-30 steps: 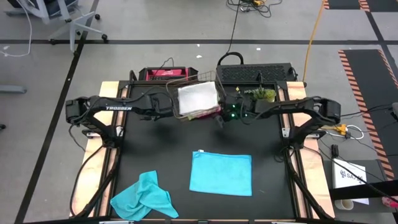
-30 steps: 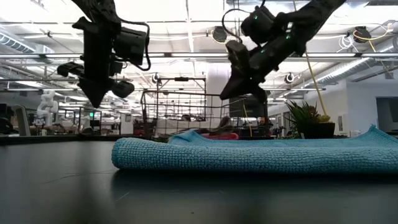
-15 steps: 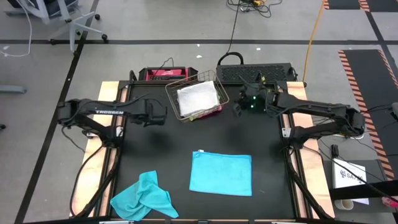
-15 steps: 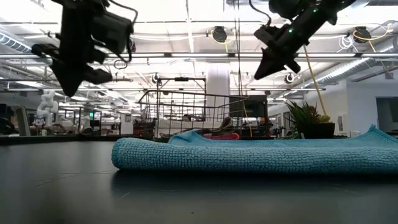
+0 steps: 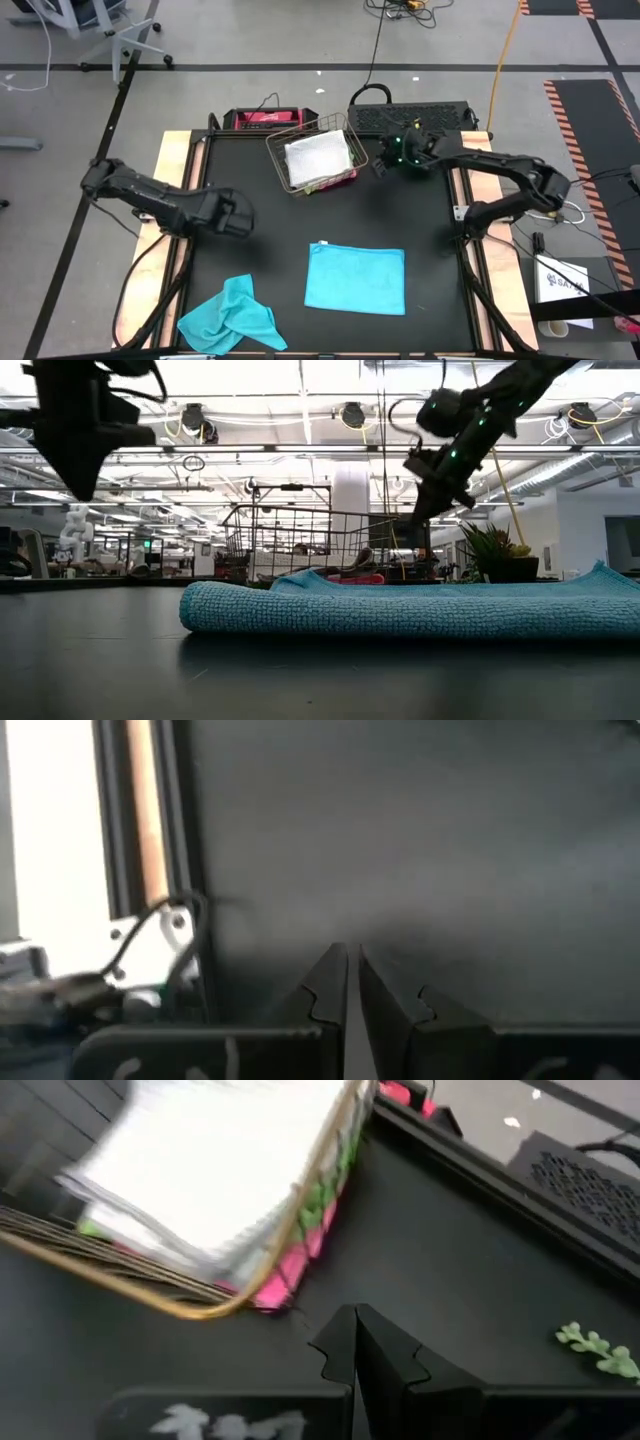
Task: Fold microfiber towels
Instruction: Adjust the wire basket
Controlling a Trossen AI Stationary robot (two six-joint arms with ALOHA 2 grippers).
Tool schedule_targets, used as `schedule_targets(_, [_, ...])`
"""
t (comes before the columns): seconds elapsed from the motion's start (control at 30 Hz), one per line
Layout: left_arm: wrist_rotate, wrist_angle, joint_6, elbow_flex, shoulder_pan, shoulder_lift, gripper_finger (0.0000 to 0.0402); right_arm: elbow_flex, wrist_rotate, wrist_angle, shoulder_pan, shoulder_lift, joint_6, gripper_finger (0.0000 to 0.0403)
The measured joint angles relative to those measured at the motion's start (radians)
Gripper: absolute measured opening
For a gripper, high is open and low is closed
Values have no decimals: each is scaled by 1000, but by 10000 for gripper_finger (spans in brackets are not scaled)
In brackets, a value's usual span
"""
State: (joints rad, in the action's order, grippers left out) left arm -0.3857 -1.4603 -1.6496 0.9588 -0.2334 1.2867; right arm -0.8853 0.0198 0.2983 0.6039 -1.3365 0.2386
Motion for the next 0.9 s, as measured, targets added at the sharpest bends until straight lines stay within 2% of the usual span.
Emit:
schedule_targets(0.2, [20,17,-162,0,-162,3,30,0,-28,-19,25,-67,-18,0])
schedule_targets(0.37, [22,18,-260,0,-246,3,30,0,-63,-49,16,-74,1,0])
schedule_targets(0.67, [21,18,-312,0,-286,3,30,0,-74,-64,-76,-74,45,0])
schedule_targets(0.9, [-1,18,-315,0,-286,3,30,0,-24,-200,-149,-74,56,0])
